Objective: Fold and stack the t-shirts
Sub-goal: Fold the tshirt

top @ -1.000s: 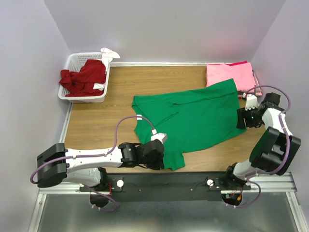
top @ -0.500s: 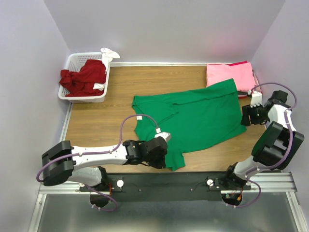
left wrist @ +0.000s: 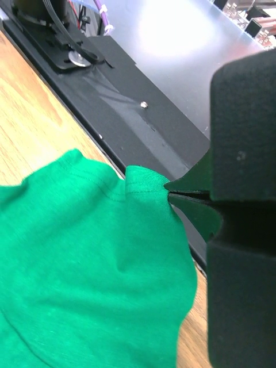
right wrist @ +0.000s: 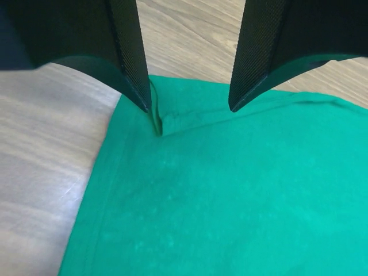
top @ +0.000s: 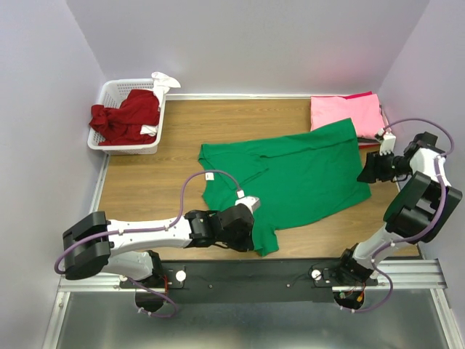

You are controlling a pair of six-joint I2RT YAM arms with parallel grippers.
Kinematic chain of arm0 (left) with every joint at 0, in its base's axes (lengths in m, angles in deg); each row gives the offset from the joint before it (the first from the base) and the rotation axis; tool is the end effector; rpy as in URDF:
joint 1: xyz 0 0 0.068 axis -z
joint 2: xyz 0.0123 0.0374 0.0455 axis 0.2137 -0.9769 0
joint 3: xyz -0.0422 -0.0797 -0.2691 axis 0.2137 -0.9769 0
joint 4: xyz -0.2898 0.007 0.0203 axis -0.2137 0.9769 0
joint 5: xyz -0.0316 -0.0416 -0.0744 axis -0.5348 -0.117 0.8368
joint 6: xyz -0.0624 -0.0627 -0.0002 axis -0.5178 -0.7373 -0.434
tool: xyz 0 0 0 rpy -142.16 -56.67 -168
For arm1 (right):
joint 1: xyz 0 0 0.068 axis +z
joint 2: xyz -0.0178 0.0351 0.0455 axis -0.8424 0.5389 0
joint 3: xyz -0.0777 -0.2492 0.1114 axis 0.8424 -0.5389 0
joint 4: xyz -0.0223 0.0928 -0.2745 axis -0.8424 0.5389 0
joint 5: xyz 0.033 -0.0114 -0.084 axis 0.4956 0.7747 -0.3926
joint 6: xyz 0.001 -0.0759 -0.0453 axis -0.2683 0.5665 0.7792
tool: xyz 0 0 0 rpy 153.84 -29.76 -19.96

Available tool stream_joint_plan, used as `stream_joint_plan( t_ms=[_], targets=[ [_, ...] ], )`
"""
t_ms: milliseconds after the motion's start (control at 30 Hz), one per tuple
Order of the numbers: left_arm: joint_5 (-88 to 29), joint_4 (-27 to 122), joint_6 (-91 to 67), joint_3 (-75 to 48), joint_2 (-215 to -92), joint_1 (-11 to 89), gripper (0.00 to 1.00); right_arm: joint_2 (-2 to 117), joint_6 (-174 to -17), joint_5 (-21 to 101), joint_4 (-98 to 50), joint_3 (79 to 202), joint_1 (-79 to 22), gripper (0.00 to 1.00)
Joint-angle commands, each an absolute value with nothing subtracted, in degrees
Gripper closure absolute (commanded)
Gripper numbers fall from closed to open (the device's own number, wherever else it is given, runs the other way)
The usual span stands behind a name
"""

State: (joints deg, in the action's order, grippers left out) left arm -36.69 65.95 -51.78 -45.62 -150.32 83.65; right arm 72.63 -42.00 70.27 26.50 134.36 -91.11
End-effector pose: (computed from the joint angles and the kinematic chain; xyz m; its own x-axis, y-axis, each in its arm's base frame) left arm 0.0960 -0.2877 0.1646 -0.8940 0.1991 -0.4014 0.4024 0.7507 -0.5240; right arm 0.3203 -0.1555 0.1825 -0.7958 -0.1584 -0.5845 -0.3687 0.8924 0.2602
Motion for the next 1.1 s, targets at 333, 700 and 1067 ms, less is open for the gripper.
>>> stream_joint_plan(
  t_ms=[333,700,1067],
  targets=[
    [-32.81,60.05,-45.32,-47.5,-146.87,82.48,1.0,78.44,-49.38,61.99,26.5,136.5,-84.65,0.45],
    [-31.58,58.46,-45.58,-50.05,-144.84,80.98,1.0,78.18,-52.64,48.44,20.78,132.8,-82.97,0.47],
    [-31.67,57.94,-47.17,-50.84,-143.7,81.07,1.0,80.11,-52.11,49.85,20.17,132.63,-82.97,0.51]
  ],
)
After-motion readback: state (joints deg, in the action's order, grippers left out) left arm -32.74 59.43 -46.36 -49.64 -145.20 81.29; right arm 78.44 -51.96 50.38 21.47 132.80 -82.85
